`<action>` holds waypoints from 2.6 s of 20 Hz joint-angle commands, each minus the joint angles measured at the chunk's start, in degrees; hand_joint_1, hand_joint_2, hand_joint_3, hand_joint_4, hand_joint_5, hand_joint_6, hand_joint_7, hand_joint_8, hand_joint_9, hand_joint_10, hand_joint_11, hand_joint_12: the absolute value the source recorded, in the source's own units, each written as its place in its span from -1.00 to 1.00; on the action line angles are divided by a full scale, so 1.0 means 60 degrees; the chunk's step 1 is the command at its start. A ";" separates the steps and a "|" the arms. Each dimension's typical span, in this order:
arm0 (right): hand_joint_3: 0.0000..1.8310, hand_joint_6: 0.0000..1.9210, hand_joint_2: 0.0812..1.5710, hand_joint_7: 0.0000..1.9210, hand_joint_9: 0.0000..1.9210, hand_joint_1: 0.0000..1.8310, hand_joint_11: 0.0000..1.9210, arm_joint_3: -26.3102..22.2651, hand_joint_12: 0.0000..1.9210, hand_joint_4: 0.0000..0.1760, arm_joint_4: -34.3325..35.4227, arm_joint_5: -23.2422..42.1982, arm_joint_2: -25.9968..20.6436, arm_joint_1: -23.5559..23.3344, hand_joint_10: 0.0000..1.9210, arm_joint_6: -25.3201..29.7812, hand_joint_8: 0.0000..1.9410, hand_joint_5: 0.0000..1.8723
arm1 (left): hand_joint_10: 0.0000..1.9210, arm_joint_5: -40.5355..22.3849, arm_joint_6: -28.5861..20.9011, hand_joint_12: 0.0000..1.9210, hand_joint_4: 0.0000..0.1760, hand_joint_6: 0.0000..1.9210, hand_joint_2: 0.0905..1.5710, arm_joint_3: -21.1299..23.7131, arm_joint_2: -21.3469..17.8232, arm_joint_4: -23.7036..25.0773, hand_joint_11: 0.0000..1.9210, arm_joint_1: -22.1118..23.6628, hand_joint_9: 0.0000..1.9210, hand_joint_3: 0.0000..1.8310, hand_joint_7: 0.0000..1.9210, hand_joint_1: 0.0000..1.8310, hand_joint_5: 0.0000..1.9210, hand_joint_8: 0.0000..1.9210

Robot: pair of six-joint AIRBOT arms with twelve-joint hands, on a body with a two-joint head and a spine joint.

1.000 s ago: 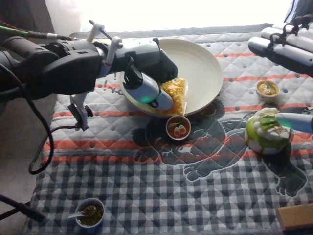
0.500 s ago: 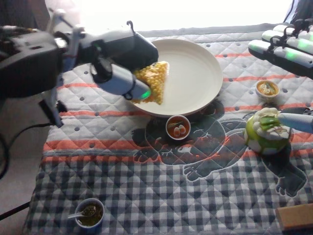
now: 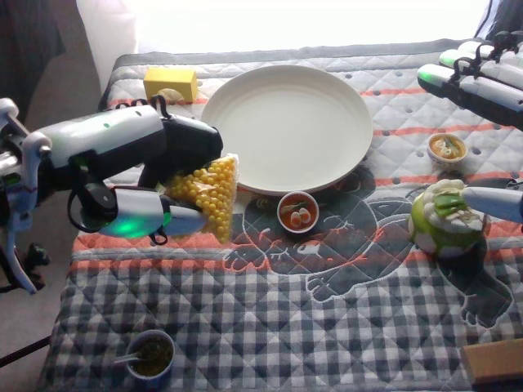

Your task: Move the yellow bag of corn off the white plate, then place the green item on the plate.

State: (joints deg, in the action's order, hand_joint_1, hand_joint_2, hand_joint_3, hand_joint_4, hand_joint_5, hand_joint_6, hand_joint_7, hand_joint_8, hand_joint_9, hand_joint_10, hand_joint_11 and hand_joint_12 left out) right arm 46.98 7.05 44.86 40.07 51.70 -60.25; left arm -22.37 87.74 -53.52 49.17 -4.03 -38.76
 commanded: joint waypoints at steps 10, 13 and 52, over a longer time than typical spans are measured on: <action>-1.00 -1.00 0.63 -1.00 -1.00 -0.52 -1.00 -0.0134 -0.26 -0.51 -0.0058 0.1182 -0.0051 -0.0041 -1.00 -0.0031 -1.00 -1.00 | -0.78 -0.1917 -0.0808 0.36 -0.99 -0.96 0.34 0.0525 -0.0393 0.0186 -1.00 -0.0970 -0.85 -1.00 -0.77 -0.25 -0.73 -0.99; -1.00 -1.00 0.62 -1.00 -0.97 -0.51 -1.00 -0.0216 -0.18 -0.32 -0.0234 0.1186 -0.0093 -0.0042 -0.99 0.0050 -1.00 -1.00 | -0.94 -0.2573 -0.1252 0.20 -0.76 -1.00 0.34 0.0523 -0.0549 0.0106 -1.00 -0.1168 -0.93 -1.00 -0.87 -0.32 -0.84 -1.00; -1.00 0.57 0.65 -0.22 -0.35 0.24 -0.40 0.1829 1.00 -1.00 -0.1417 -0.0058 0.1924 -0.1833 0.71 0.1252 0.57 -0.43 | -1.00 -0.7919 -0.4721 -0.36 -1.00 -1.00 0.68 -0.0481 -0.0178 -0.1954 -1.00 -0.2668 -0.93 -1.00 -0.90 -0.38 -0.83 -1.00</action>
State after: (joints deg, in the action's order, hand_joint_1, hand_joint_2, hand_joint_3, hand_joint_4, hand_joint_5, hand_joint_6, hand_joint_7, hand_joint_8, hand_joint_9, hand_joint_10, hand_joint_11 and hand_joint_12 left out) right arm 58.65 -1.50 39.13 52.29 40.62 -52.69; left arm -62.41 60.10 -55.96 48.03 -15.77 -55.24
